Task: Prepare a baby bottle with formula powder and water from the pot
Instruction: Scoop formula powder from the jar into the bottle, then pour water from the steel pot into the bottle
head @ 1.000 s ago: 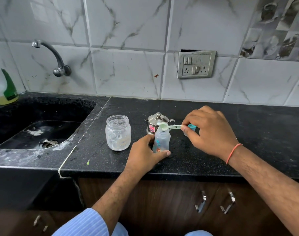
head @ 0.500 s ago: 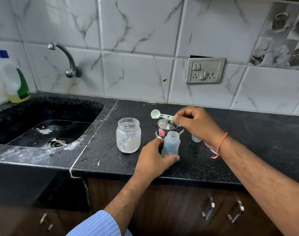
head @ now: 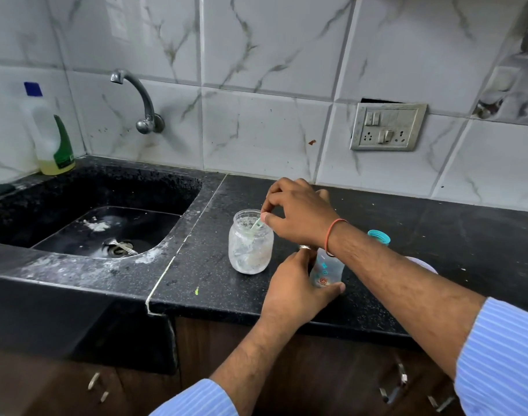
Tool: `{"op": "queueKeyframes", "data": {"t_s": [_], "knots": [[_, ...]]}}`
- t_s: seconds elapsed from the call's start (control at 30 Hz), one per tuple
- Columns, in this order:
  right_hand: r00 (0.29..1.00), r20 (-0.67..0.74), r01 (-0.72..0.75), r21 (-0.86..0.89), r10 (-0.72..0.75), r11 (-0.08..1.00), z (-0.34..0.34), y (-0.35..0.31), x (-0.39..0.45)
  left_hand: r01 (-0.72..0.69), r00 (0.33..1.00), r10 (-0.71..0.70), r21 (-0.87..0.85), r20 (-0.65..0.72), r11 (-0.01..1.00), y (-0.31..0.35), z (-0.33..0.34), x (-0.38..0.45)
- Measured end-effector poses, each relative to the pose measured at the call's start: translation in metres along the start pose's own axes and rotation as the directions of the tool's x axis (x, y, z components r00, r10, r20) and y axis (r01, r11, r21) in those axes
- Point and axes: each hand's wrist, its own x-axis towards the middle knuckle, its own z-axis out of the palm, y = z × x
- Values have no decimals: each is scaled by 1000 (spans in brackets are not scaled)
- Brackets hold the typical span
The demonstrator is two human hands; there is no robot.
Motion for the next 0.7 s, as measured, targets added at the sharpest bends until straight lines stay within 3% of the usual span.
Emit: {"op": "queueKeyframes", "data": {"t_s": [0.1,0.43,0.57,0.7], "knots": [[1000,26,-1,29,0,1000,5,-1,2,-22,1000,22,2,-6,1000,0,0,0],[977,-210,10,238,41,971,-16,48,-37,-5,1000,5,55,4,998,-1,3,4],[964,-235,-50,298,124,953,-24,80,-68,5,1000,-5,95,-4,995,-3,4,7],[916,-268,-159,440,297,884,-21,109,-94,5,1000,-4,77,-13,997,-7,6,8]]}}
